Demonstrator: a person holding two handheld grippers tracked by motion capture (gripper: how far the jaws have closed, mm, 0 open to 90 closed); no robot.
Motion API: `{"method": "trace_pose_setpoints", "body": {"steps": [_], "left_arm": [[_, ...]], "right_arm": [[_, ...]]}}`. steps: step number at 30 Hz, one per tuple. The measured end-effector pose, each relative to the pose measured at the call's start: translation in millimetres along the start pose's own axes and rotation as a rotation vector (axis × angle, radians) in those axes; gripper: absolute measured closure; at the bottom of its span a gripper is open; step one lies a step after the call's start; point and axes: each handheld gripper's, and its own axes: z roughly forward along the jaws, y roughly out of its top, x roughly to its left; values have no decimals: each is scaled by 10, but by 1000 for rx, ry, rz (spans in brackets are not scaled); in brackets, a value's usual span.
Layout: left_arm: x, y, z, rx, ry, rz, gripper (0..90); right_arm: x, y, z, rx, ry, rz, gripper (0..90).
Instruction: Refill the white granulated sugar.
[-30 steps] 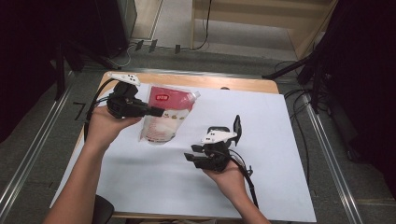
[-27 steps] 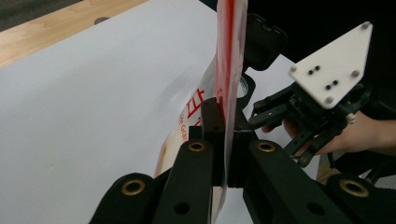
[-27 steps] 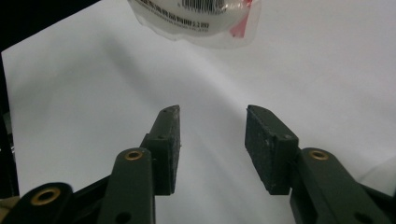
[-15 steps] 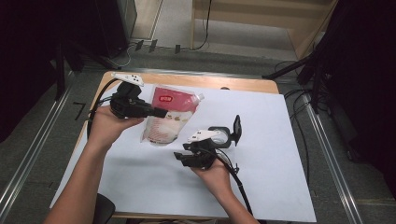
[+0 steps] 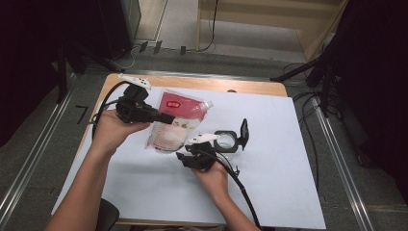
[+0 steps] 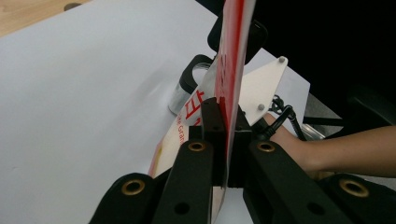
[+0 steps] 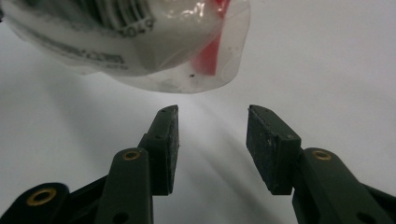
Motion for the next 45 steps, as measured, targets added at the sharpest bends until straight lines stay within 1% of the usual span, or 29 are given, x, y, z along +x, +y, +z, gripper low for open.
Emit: {"method": "trace_pose_setpoints", "body": {"steps": [1,4,6,7,8,10,12,13,15,16,17,18,19,20,21,22,23,24,25,27,28,30,31,33,35,37,38,41,45], "left_arm": [[-9,-2,1,-3,-12,-16,900],[-10,0,-5,2,-29,-32,900],[-17,3,-7,2,-51,-55,900],[-17,3,-7,2,-51,-55,900],[-15,4,-11,-2,-67,-73,900],[-9,4,-14,-4,-67,-81,900],[29,-7,-14,-14,-108,-110,900],[59,-19,-8,-25,-123,-131,900],[76,-27,-7,-33,-131,-137,900],[88,-33,-5,-41,-140,-148,900],[96,-36,-3,-45,-137,-152,900],[104,-42,2,-48,-117,-157,900],[110,-43,9,-59,-119,-166,900],[120,-39,14,-64,-123,-156,900],[118,-37,16,-66,-124,-151,900],[111,-35,19,-68,-123,-142,900],[99,-34,29,-76,-139,-144,900],[98,-27,32,-74,-145,-124,900],[84,-21,38,-82,-153,-113,900],[51,-10,51,-96,-137,-93,900],[27,-3,56,-94,-118,-73,898],[12,0,75,-95,-117,-51,888],[4,1,97,-97,-100,-38,881],[-4,2,142,-99,-105,-24,861],[0,1,186,-105,-129,-27,858],[14,-6,243,-116,-152,-46,859],[22,-7,264,-118,-144,-57,860],[37,-16,315,-119,-138,-72,858],[49,-25,383,-125,-129,-70,851]], "right_arm": [[-10,-5,22,-11,-6,1,551],[-38,-16,54,-29,-20,2,558],[-51,-20,73,-40,-18,3,562],[-51,-20,73,-40,-18,3,562],[-55,-23,76,-61,-29,-12,563],[-59,-23,77,-75,-33,-17,563],[-64,-22,80,-107,-38,-32,559],[-57,-13,74,-136,-28,-45,559],[-43,-8,67,-148,-17,-49,564],[-19,-3,47,-159,5,-54,573],[-19,-3,47,-159,5,-54,573],[-1,2,28,-174,16,-62,594],[47,13,-3,-178,3,-98,620],[143,13,-38,-182,-19,-184,621],[179,11,-47,-184,-18,-207,621],[179,11,-47,-184,-18,-207,621],[224,8,-64,-183,-28,-236,621],[273,7,-83,-186,-20,-253,601],[306,12,-99,-192,-13,-251,597],[348,24,-127,-188,26,-231,591],[364,26,-139,-183,37,-222,590],[394,33,-162,-170,55,-208,587],[407,37,-171,-162,65,-200,586],[450,44,-189,-155,81,-213,587],[484,50,-191,-149,88,-227,587],[483,46,-179,-152,112,-196,588],[462,48,-165,-145,118,-175,587],[450,47,-157,-129,121,-161,586],[441,39,-172,-117,146,-125,587]]}}
